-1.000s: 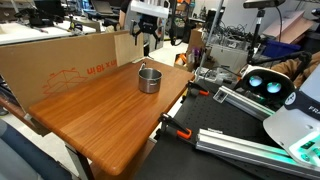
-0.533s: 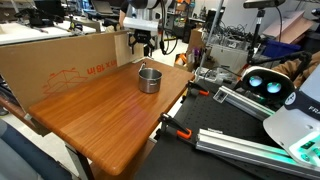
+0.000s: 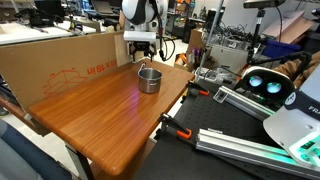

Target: Put the marker in the pot

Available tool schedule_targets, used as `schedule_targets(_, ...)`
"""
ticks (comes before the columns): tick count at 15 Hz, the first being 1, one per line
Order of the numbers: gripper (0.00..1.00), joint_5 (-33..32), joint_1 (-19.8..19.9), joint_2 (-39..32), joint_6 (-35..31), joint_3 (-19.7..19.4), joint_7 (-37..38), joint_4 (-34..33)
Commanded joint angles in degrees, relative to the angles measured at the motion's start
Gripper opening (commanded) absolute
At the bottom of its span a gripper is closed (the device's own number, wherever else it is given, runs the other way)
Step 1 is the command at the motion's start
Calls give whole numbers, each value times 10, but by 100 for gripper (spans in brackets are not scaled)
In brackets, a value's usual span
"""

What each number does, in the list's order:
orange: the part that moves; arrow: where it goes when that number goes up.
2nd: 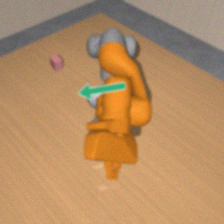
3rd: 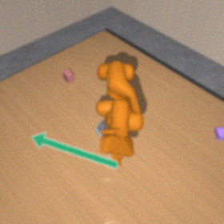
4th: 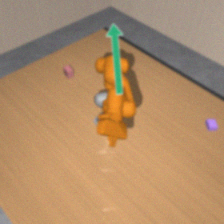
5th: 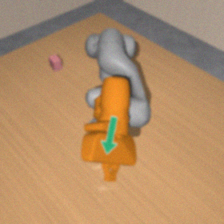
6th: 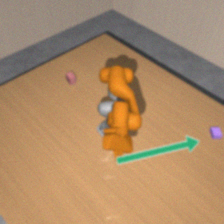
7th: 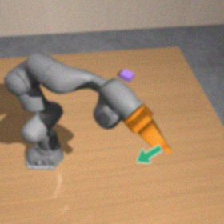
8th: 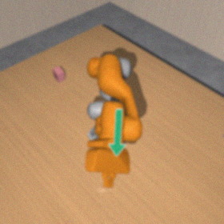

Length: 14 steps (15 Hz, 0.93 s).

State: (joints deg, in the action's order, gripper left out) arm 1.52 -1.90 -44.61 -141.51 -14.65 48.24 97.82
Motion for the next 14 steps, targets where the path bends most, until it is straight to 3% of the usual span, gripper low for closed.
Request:
schedule_targets(1, 100, -2, -4, -18, 9, -5, -11, -24)
schedule_targets(11, 100, 1, -2, -29, 30, -4, -31, -32)
schedule_targets(12, 75, 1, -1, -30, 29, -3, -33, -34)
schedule_targets(14, 66, 2, 0, -32, 28, -1, -38, -36)
